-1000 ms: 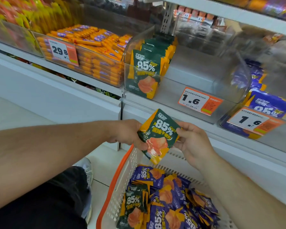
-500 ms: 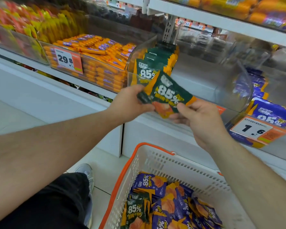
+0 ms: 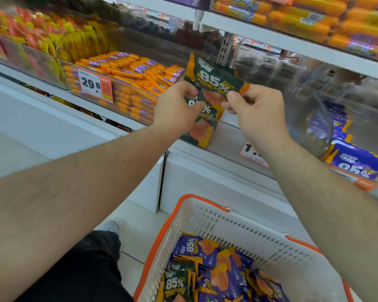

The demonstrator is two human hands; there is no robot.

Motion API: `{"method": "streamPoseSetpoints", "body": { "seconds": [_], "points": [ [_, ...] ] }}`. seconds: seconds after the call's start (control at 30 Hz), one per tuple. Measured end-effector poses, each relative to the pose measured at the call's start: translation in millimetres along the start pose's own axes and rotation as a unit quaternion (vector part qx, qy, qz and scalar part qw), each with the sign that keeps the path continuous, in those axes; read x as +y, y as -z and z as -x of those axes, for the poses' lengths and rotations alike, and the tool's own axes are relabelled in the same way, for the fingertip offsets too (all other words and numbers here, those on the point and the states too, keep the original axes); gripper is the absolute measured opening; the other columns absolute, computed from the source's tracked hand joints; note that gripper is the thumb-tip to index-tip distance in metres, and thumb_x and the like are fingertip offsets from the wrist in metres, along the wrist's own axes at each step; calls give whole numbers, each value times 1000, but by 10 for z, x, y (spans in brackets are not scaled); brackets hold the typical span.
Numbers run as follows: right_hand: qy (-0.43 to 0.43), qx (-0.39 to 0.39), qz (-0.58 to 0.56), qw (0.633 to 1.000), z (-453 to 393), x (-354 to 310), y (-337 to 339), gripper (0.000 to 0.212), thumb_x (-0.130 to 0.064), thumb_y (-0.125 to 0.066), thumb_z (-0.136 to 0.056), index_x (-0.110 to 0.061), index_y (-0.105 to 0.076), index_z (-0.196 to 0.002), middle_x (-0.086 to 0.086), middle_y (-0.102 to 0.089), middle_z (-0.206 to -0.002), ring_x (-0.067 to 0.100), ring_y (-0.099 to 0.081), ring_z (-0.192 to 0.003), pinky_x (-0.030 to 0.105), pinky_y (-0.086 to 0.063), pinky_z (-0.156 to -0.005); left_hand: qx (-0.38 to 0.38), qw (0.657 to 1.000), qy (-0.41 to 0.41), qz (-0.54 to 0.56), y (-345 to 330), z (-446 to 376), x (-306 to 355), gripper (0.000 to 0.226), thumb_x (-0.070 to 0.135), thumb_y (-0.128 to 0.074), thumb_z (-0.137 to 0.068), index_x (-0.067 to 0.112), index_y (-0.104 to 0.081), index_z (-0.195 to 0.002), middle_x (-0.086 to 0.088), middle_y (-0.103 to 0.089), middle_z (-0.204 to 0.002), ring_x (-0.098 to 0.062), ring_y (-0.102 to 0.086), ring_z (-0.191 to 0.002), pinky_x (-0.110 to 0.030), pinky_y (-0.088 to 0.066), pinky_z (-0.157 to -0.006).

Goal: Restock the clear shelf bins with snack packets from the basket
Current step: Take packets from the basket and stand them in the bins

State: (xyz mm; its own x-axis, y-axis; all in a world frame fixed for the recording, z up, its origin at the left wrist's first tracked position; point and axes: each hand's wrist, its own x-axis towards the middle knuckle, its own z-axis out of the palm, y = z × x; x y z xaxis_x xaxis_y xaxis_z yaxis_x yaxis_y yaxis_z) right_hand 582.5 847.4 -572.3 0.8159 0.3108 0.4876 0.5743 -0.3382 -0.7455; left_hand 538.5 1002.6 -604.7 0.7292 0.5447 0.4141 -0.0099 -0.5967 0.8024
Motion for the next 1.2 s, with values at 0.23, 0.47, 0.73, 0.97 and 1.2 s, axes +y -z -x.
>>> {"method": "streamPoseSetpoints", "body": {
  "seconds": [0.23, 0.47, 0.73, 0.97, 1.2],
  "points": [
    [-4, -32, 65, 997, -190, 33, -85, 24, -27, -62, -91, -18, -70, -69, -3, -72, -73, 18, -70, -81, 45, -57, -81, -52, 999, 15, -9, 32, 47, 28, 46, 31, -67, -90, 18, -57, -133, 5, -61, -129, -9, -56, -117, -19, -42, -90],
    [-140, -127, 105, 976, -395, 205, -267, 43, -26, -57, -91, -23, -43, -51, 7, -47, -62, 40, -69, -91, 36, -51, -71, -73, 995, 13, 63, -28, 248, -26, 31, 21, -65, -91, 13, -57, -120, -1, -55, -113, -4, -59, -72, -8, -46, -52],
    [-244, -262, 237, 903, -333, -19, -343, 31, -17, -38, -98, 2, -62, -97, 14, -69, -87, 30, -65, -67, 27, -49, -64, -192, 981, -33, 12, -136, 499, -342, 13, 11, -60, -89, 23, -61, -84, 10, -63, -98, -5, -62, -82, -11, -48, -76],
    [226, 137, 169, 950, 312, 510, -335, 14, -13, -53, -83, -10, -64, -75, 6, -61, -77, 23, -51, -77, 33, -36, -69, -481, 864, -16, -147, -169, 785, -549, 13, 16, -58, -93, 26, -64, -98, 9, -61, -103, -8, -58, -99, -6, -40, -71],
    [-125, -38, 113, 985, 1595, 1345, -523, 18, -10, -57, -88, -12, -64, -72, -6, -55, -72, 7, -42, -67, 24, -34, -64, -659, 691, -27, -296, -327, 1149, -632, 35, 25, -51, -98, 15, -58, -131, 0, -58, -132, -16, -53, -115, -25, -38, -86]
  ]
}}
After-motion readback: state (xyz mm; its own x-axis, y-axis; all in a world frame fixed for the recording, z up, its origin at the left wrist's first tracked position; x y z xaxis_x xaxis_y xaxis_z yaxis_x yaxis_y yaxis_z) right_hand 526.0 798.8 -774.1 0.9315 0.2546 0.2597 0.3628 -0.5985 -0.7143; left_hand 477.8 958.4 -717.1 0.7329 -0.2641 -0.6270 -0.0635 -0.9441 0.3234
